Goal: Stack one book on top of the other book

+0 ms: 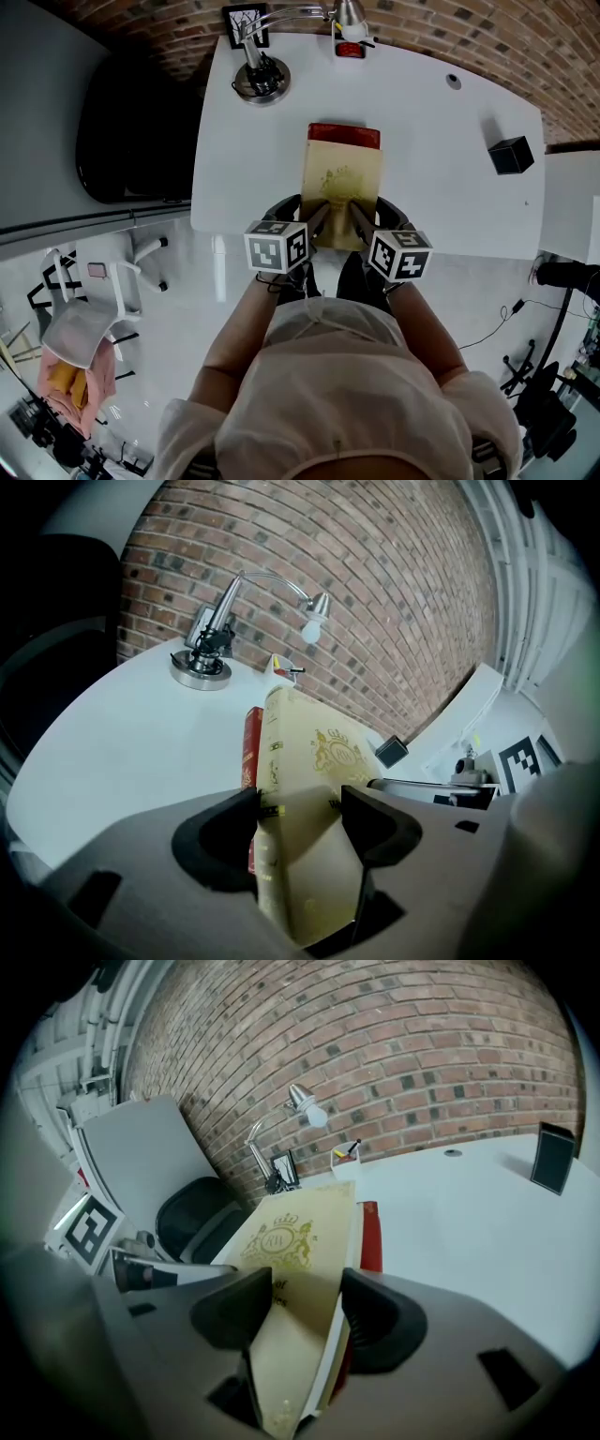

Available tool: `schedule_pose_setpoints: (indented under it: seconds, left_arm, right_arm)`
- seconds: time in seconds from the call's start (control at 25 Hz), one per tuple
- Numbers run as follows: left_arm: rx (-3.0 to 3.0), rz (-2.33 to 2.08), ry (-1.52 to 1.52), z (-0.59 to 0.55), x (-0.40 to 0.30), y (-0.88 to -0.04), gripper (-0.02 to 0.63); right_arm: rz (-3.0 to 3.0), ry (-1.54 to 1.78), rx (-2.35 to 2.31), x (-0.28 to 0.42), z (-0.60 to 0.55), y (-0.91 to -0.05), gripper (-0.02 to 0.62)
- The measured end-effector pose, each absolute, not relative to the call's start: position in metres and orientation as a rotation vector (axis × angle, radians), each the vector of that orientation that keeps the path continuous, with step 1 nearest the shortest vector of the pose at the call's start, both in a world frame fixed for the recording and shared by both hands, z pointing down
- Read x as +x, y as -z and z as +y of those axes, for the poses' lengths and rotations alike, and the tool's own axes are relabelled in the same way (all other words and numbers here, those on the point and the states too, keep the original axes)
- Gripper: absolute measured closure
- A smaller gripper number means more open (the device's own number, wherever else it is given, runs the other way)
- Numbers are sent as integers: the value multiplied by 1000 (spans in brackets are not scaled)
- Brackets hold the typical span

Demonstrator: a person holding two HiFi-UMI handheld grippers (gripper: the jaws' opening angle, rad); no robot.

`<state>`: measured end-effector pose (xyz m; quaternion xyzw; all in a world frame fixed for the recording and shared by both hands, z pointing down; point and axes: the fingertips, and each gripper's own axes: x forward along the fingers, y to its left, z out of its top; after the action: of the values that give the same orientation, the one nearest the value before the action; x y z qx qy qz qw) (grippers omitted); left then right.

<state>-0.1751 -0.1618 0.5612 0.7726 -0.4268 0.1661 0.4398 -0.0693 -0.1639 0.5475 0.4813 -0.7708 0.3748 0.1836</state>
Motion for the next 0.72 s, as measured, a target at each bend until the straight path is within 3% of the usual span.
schedule_pose_setpoints:
  seconds: [0.72]
  left_arm:
    - [1896, -1050, -414, -169, -174, -585, 327]
  right_arm:
    - [-2110, -1134, 1336, -67, -171, -575, 348]
